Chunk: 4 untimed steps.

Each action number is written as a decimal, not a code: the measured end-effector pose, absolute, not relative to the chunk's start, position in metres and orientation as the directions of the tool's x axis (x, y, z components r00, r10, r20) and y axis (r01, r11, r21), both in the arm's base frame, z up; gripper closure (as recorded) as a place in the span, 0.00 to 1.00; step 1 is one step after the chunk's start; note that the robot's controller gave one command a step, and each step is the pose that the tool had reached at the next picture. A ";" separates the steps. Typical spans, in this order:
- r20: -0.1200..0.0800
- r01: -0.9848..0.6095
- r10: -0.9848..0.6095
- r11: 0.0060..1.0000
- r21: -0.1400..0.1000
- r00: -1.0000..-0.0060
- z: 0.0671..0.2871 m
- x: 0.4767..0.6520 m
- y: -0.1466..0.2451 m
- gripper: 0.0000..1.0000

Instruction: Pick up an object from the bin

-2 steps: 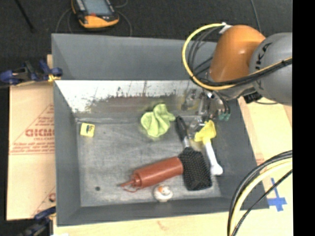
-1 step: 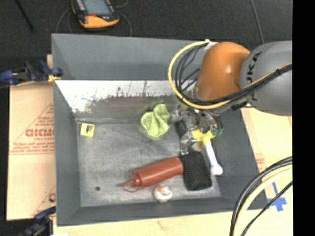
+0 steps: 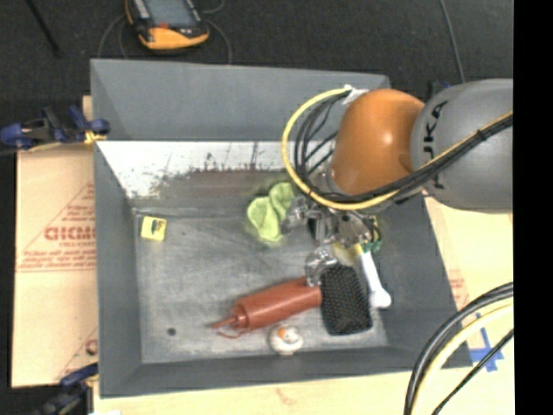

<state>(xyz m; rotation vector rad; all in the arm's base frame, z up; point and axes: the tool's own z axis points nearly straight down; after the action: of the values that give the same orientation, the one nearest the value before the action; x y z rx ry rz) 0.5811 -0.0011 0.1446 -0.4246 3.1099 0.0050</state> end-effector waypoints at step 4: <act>-0.010 -0.408 -0.408 0.913 -0.004 -0.913 0.074 0.526 0.056 1.00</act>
Offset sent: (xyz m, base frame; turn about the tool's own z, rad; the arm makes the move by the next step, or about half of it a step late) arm -0.0420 0.0332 -0.0746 -0.1915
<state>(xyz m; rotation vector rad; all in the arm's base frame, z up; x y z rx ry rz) 0.5263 0.0557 0.0736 -0.6536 3.0619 -0.0024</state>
